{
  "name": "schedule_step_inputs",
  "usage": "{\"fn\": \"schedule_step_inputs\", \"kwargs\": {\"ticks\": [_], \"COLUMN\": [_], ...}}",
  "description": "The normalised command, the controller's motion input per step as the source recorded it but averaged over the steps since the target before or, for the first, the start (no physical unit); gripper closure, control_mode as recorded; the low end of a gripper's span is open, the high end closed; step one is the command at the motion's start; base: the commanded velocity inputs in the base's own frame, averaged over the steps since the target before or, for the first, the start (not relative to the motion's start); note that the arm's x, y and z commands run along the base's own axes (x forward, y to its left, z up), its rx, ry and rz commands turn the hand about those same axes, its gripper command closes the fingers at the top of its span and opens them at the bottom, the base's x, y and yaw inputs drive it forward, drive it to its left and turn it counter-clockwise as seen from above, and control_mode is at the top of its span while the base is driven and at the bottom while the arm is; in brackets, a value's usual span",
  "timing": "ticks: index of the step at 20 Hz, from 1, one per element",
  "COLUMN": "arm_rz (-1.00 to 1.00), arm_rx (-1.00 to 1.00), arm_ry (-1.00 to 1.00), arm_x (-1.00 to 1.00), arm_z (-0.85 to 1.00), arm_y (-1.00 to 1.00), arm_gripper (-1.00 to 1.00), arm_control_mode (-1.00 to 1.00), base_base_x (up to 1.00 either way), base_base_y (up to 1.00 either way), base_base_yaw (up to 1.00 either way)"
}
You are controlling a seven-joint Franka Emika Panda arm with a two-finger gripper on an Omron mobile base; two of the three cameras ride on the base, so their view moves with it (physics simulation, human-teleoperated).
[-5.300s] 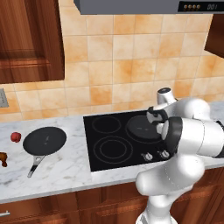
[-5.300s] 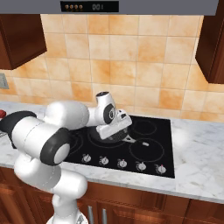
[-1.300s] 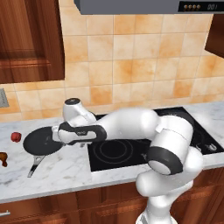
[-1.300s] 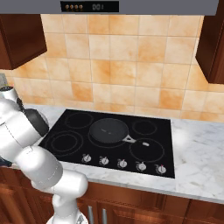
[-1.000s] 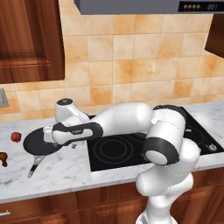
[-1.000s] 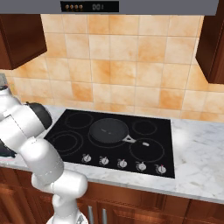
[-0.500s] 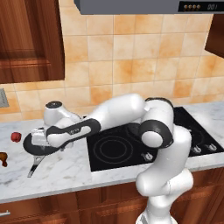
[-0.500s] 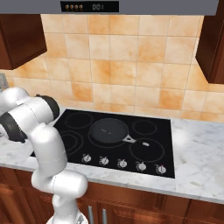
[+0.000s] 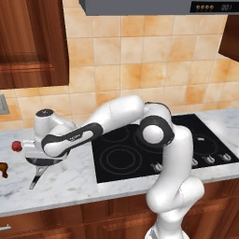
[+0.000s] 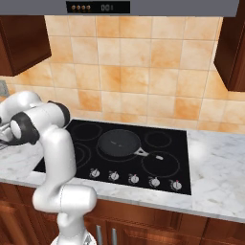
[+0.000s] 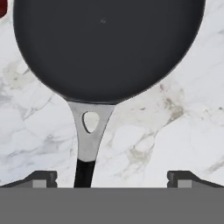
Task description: Place both pans onto different burners. Then place the bell pepper and the chicken drumstick on different pans.
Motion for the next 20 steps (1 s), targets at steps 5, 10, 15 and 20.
{"fn": "schedule_step_inputs", "kwargs": {"ticks": [5, 10, 15, 20], "arm_rz": [0.00, 0.00, 0.00, 0.00], "arm_rx": [0.00, 0.00, 0.01, 0.00], "arm_ry": [0.00, 0.00, 0.00, 0.00], "arm_x": [0.01, 0.00, 0.06, 0.06], "arm_z": [-0.10, -0.30, -0.35, -0.31], "arm_y": [0.18, 0.05, 0.00, 0.01], "arm_gripper": [-1.00, -1.00, -1.00, -1.00], "arm_control_mode": [-1.00, -1.00, -1.00, -1.00], "base_base_x": [0.00, 0.00, 0.00, 0.00], "base_base_y": [0.00, 0.00, 0.00, 0.00], "base_base_yaw": [0.00, 0.00, 0.00, 0.00]}}
